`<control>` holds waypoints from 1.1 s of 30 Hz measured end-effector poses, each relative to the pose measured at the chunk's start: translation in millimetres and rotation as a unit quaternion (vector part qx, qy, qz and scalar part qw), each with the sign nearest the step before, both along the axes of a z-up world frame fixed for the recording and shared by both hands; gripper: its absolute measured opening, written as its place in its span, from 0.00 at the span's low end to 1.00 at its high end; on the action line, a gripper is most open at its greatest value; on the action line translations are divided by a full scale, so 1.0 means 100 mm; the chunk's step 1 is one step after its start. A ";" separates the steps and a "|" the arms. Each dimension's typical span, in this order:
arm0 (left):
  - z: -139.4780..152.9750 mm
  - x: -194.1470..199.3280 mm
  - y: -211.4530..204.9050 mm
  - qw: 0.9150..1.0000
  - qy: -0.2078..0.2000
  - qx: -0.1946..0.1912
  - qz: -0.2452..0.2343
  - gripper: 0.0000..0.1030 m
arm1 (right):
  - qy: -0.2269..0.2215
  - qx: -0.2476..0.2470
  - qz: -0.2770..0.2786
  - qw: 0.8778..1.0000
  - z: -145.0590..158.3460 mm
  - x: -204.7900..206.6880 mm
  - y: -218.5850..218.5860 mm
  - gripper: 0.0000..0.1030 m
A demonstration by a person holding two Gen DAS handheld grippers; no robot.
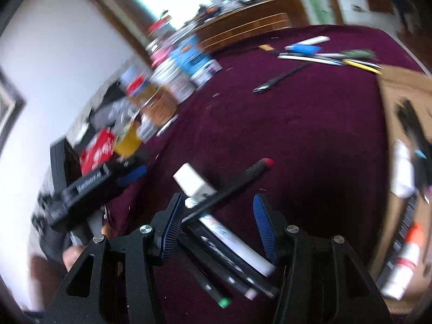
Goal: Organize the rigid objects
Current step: 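Return left tool to the table and grasp the second white power adapter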
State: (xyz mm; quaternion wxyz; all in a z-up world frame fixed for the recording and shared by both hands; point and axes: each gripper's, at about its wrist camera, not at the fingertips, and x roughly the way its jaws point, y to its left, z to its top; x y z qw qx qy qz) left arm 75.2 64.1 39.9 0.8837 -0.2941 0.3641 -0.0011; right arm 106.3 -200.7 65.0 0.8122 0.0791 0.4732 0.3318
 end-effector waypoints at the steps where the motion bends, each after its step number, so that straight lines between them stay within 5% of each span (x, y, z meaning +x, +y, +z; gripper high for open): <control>1: 0.00 -0.01 0.03 1.000 0.000 0.003 0.007 0.60 | 0.001 -0.002 0.001 1.000 -0.02 0.03 0.08 0.46; 10: 0.02 -0.06 0.14 1.000 -0.002 0.006 0.028 0.61 | 0.066 0.043 -0.015 0.997 -0.26 0.18 0.45 0.48; 14: 0.03 -0.08 0.19 0.999 0.001 0.005 0.042 0.61 | 0.120 0.133 0.035 0.983 -0.32 0.07 0.55 0.48; 18: 0.02 -0.09 0.22 0.999 0.003 0.005 0.041 0.60 | 0.053 0.083 -0.023 0.995 -0.19 0.05 0.27 0.48; 23: -0.03 0.00 0.06 0.999 0.033 0.014 -0.003 0.61 | 0.053 0.076 -0.081 0.992 -0.24 0.13 -0.19 0.48; 31: -0.23 0.08 -0.35 0.988 0.112 0.085 -0.057 0.61 | 0.025 0.068 -0.093 0.993 -0.23 0.20 -0.34 0.48; 33: -0.23 0.08 -0.51 0.984 0.114 0.122 -0.065 0.72 | 0.022 0.069 -0.090 0.993 -0.20 0.19 -0.32 0.48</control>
